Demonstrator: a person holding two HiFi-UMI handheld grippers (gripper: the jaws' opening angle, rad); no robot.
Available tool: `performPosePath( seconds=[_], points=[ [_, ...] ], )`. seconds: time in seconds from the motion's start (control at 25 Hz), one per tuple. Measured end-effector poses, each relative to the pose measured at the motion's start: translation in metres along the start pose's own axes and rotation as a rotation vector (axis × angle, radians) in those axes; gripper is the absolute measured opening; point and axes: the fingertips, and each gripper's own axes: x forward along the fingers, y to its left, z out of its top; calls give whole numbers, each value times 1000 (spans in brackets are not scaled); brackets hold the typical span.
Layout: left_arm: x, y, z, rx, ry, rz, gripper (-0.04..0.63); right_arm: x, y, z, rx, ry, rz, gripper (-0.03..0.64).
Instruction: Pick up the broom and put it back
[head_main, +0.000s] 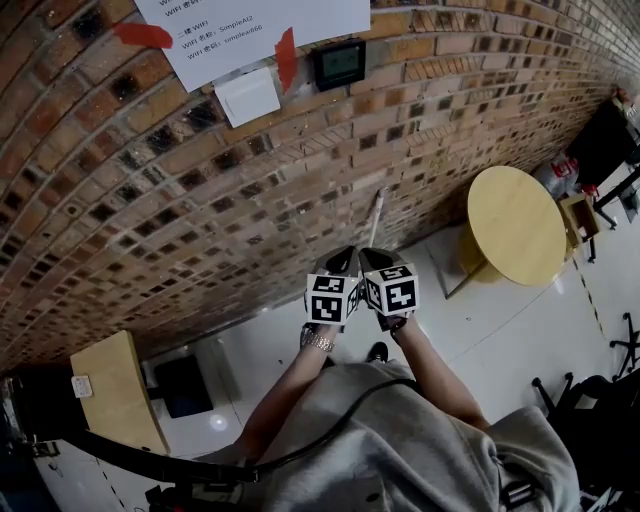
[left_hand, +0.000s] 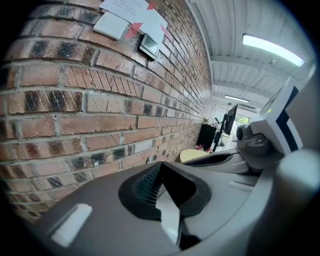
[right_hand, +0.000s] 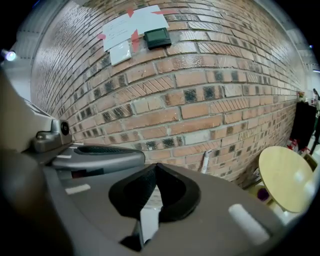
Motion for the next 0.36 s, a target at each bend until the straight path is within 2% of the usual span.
performPosePath(
  seconds=[0.36],
  points=[
    [-13, -4, 0, -11, -20, -2, 5, -9, 10, -1, 7, -14, 16, 0]
  ],
)
